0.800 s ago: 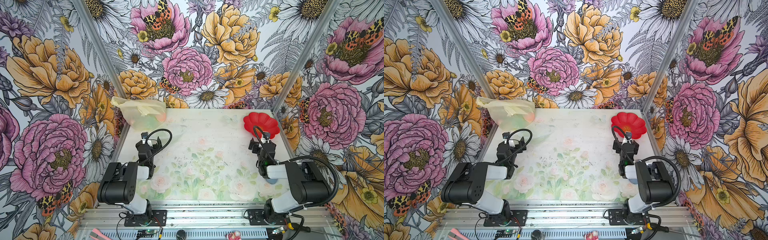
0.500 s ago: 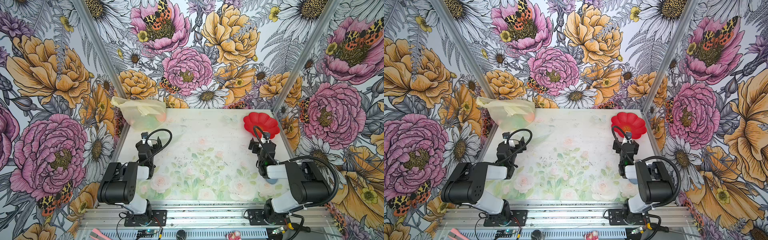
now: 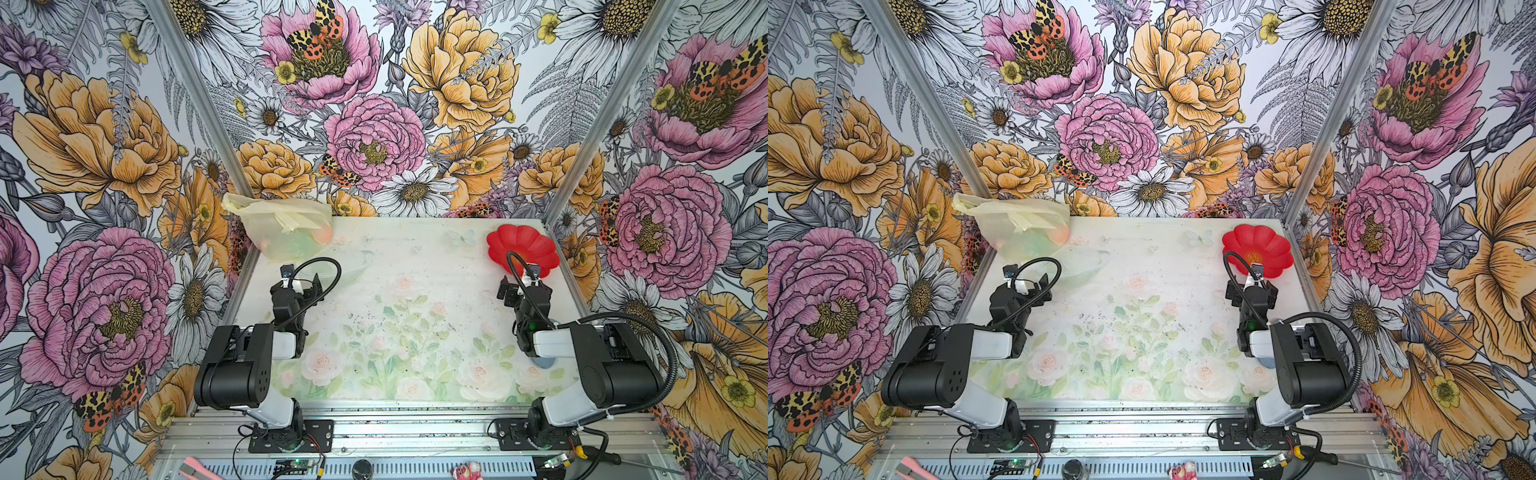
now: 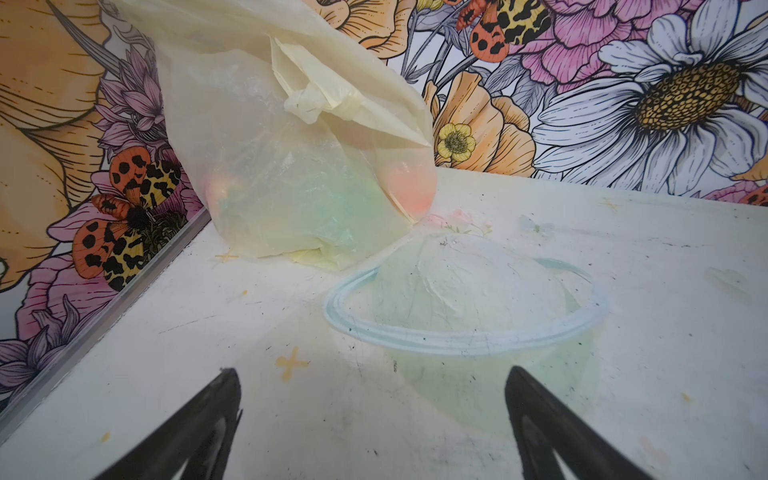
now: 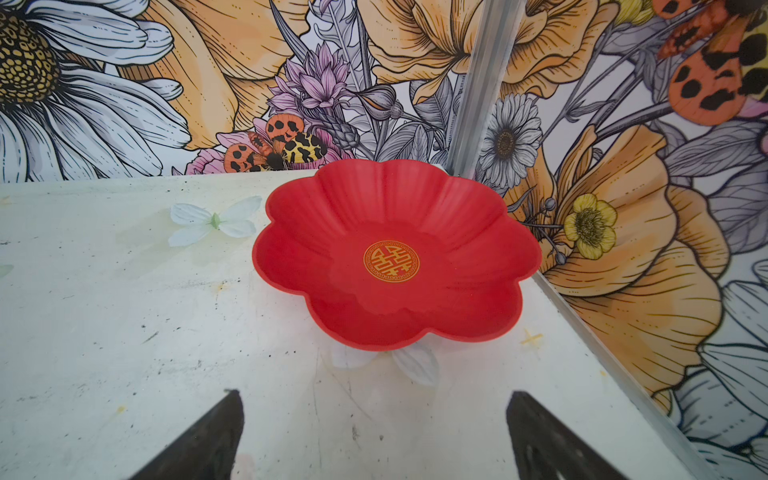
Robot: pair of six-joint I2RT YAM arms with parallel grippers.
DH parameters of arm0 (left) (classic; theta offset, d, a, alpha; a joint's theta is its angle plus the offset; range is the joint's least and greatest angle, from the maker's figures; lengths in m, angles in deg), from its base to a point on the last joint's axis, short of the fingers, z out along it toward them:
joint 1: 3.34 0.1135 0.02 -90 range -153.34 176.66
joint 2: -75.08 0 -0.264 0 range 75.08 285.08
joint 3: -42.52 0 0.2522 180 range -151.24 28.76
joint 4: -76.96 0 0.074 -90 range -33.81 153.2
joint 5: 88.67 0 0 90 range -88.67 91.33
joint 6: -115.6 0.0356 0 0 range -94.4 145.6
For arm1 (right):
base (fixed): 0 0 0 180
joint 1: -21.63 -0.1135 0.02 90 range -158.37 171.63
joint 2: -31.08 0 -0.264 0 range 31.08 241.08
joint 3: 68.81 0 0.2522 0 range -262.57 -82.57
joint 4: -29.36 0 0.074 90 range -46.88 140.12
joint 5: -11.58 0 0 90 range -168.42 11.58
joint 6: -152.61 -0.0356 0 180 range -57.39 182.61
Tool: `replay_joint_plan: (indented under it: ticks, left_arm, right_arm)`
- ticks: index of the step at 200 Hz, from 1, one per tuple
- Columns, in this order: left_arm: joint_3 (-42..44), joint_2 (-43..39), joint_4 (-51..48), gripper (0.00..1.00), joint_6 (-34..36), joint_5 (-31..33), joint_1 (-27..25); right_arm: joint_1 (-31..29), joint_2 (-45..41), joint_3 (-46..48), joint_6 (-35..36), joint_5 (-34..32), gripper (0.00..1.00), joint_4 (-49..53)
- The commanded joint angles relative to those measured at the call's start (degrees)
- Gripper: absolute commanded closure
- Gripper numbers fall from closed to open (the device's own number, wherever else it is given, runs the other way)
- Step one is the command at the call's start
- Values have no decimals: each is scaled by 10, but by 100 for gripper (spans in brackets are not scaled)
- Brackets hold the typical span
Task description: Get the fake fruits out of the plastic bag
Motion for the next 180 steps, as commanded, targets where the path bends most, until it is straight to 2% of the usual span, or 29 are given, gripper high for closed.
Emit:
replay_joint_plan:
  ticks: [1,22,31,52,64,76,91,104,118,138,162,180]
  left_arm:
    - [-2,0,16,2,-2,-25,4]
    - [3,0,27,1,24,-96,5]
    - [14,-1,46,1,31,-106,2]
    - [60,-23,116,1,29,-82,-3]
    - [78,-66,111,1,35,-26,-25]
    - [69,-135,31,2,55,35,-58]
    - [22,-221,-127,1,68,97,-97]
    - [-17,-268,-207,1,62,119,-118]
    - [-57,-306,-276,1,26,113,-130]
    - [-118,-348,-382,1,-55,58,-128]
    - [-164,-383,-462,1,-136,26,-116]
    - [-178,-405,-513,1,-224,22,-89]
  right_arm:
    - [1,-2,-2,-5,3,1,-17]
    - [1,-2,-2,-5,2,0,-17]
    - [1,-3,-2,-5,2,0,-17]
    - [-4,-11,-2,7,13,1,-12]
    - [-16,-36,-3,24,19,1,7]
    - [-35,-76,-12,40,-6,1,57]
    - [-52,-131,-22,47,-23,1,115]
    - [-61,-182,-27,32,-21,1,153]
    - [-63,-239,-35,-13,-7,1,202]
    - [-62,-307,-81,-83,30,0,317]
    - [-61,-332,-170,-108,97,1,470]
    - [-36,-343,-217,-146,156,1,528]
